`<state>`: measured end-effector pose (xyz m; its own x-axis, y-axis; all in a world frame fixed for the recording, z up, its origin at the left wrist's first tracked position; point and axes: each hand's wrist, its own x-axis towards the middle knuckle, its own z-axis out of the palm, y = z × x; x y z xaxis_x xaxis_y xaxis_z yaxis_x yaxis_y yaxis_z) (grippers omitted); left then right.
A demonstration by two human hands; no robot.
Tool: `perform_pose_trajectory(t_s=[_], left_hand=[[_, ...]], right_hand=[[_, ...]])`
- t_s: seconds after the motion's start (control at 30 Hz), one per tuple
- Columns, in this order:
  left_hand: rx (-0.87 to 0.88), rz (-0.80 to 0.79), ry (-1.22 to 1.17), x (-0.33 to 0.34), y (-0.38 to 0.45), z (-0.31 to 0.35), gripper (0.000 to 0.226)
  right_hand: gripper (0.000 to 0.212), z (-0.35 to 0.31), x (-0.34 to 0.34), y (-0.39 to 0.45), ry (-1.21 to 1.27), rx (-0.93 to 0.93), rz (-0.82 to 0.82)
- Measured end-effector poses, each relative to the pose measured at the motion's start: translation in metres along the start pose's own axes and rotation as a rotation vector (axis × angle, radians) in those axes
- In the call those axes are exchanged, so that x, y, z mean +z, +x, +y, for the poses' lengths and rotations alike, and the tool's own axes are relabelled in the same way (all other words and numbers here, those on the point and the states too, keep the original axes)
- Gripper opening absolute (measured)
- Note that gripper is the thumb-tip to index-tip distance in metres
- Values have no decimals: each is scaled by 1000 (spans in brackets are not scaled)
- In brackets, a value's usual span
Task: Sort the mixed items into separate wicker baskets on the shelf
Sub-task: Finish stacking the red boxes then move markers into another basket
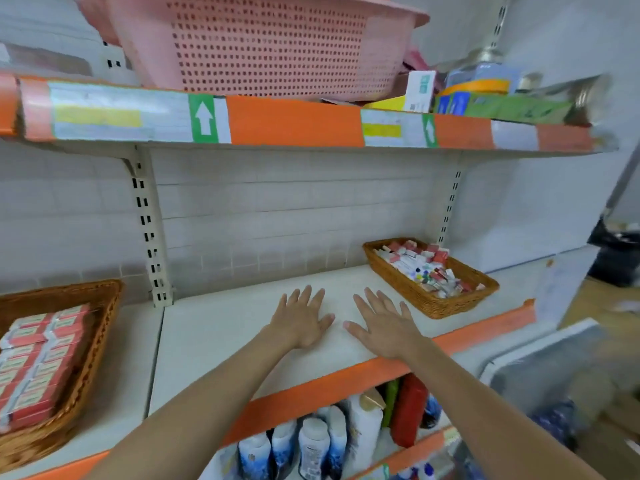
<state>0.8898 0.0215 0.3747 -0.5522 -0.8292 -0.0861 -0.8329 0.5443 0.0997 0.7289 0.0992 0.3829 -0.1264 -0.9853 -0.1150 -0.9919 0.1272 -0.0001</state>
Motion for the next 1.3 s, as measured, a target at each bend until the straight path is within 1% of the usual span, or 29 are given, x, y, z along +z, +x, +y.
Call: perform_pose_trajectory(t_s=[0.17, 0.3, 0.47, 0.6, 0.7, 0.9, 1.03, 1.13, 1.23, 1.3], left_hand=[[88, -11, -23, 1, 37, 41, 65], [114, 3, -23, -1, 65, 69, 65], [92, 37, -45, -7, 106, 102, 66], [64, 90, -92, -12, 140, 125, 66], [42, 119, -82, -10, 161, 138, 65], [-17, 129, -55, -7, 189, 149, 67], [-55, 102, -103, -17, 208, 146, 70], [-45, 140, -78, -22, 225, 142, 59], [-17, 174, -71, -23, 239, 139, 40], [-2, 171, -76, -24, 245, 139, 29]], right_hand=[[71, 45, -1, 13, 14, 63, 19], [72, 84, -4, 28, 47, 81, 55], [69, 135, -13, 51, 40, 50, 75], [68, 171, -24, 71, 56, 22, 56], [68, 192, -30, 81, 48, -16, 41], [67, 225, -30, 111, 54, -77, 23], [60, 236, -34, 137, 72, -134, 41], [57, 241, -41, 152, 107, -173, 74], [68, 245, -44, 166, 61, -171, 104], [70, 248, -45, 173, 18, -175, 115]])
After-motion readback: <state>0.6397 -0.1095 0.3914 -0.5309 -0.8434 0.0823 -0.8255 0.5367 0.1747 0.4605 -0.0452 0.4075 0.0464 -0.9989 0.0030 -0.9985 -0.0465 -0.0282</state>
